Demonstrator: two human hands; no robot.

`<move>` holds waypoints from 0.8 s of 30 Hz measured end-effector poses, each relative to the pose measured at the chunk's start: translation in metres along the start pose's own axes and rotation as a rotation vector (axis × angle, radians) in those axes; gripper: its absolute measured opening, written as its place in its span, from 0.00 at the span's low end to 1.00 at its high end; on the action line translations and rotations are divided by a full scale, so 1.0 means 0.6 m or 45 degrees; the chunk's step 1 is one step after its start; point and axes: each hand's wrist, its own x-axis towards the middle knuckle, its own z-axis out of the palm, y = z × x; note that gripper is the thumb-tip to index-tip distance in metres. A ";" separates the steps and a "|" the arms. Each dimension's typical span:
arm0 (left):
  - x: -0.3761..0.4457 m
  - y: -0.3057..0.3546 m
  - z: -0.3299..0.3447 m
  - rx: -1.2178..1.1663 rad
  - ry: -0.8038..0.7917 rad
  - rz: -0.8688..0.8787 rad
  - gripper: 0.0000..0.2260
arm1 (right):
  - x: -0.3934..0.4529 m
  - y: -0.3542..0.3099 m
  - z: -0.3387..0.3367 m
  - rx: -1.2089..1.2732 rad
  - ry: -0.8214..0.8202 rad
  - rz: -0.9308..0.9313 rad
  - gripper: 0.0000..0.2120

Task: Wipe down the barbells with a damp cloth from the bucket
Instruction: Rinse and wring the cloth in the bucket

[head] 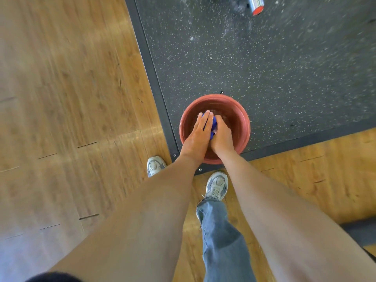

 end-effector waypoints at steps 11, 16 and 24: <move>-0.008 -0.002 -0.054 -0.017 -0.156 -0.098 0.47 | -0.033 0.006 -0.033 -0.509 0.006 -0.248 0.20; -0.008 -0.002 -0.047 0.018 -0.133 -0.031 0.28 | -0.034 0.016 -0.036 -0.745 0.038 -0.323 0.14; -0.005 -0.025 -0.012 0.094 -0.144 0.075 0.26 | -0.023 0.020 -0.022 -0.454 -0.003 -0.095 0.15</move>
